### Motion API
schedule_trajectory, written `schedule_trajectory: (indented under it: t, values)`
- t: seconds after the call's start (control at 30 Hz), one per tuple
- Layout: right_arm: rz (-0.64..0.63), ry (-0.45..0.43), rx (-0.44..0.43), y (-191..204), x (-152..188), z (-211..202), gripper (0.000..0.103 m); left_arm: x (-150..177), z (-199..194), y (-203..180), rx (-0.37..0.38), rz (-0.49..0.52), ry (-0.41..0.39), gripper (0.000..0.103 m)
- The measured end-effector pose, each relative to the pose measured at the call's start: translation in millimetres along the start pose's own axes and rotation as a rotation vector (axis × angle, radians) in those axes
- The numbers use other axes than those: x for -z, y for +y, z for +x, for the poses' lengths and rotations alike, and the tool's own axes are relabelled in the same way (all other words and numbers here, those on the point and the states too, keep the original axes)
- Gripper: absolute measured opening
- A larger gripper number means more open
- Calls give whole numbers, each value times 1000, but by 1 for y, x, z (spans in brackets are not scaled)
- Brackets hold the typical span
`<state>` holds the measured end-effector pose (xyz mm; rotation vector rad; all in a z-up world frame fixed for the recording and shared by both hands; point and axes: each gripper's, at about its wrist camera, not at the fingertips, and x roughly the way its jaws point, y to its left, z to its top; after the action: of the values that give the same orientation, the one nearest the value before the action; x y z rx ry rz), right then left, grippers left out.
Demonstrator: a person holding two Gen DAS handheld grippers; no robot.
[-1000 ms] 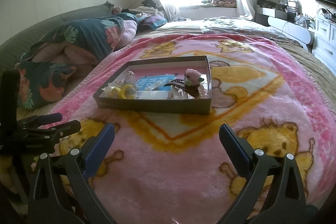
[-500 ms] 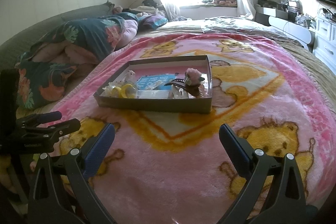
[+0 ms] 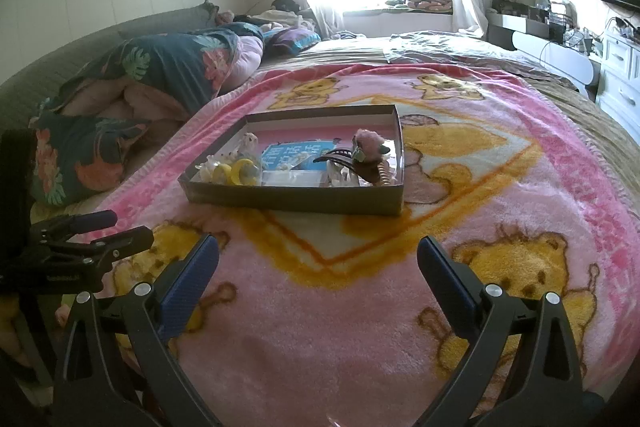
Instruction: Organize jewelry
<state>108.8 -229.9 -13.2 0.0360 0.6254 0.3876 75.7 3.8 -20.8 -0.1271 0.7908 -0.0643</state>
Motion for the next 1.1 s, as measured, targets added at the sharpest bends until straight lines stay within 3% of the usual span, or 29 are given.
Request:
schedule_trajectory:
  t: [1.1]
  values:
    - [-2, 0, 1, 1, 0, 0, 99, 0, -2, 2, -8, -1, 1, 94]
